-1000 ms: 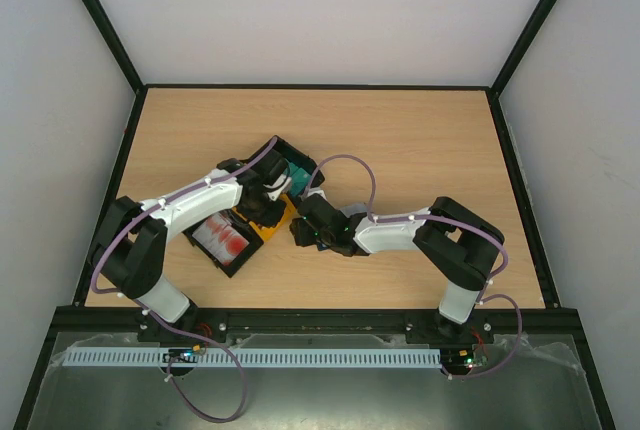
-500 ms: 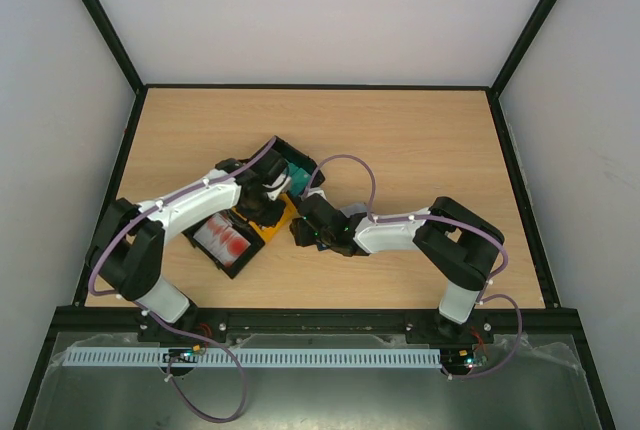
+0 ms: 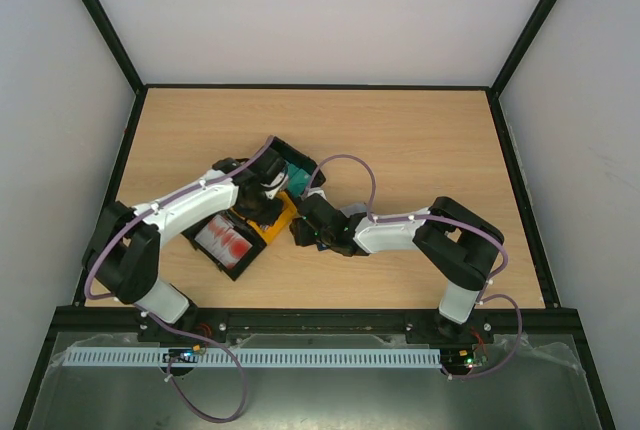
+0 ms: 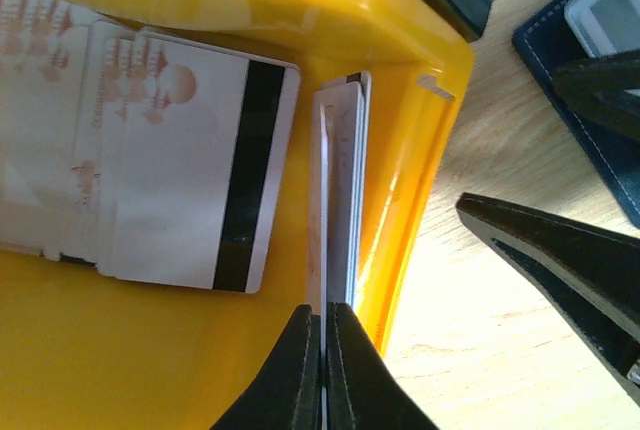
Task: Put the credit cards into the card holder
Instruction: Pick up the credit card from the storage box.
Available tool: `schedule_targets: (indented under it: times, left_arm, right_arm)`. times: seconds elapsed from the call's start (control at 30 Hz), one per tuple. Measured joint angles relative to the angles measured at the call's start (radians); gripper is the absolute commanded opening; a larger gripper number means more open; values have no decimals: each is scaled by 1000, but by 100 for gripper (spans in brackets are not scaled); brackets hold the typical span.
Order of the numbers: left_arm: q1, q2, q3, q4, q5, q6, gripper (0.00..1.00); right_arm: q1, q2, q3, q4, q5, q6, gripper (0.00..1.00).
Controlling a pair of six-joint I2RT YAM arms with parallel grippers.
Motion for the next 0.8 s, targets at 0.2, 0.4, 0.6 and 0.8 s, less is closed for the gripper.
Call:
schedule_targets:
  times: [0.2, 0.4, 0.6, 0.8]
  left_arm:
    - [4, -27, 32, -21, -116, -40, 2]
    - [11, -179, 45, 26, -236, -81, 2]
    - [5, -290, 17, 184, -159, -164, 2]
    - [-84, -346, -189, 502, -23, -379, 2]
  right_arm:
    - [-12, -3, 5, -5, -16, 24, 62]
    - [-48, -111, 18, -46, -18, 31, 67]
    - [-108, -328, 10, -95, 41, 6, 76]
    - [-166, -479, -96, -196, 209, -46, 78]
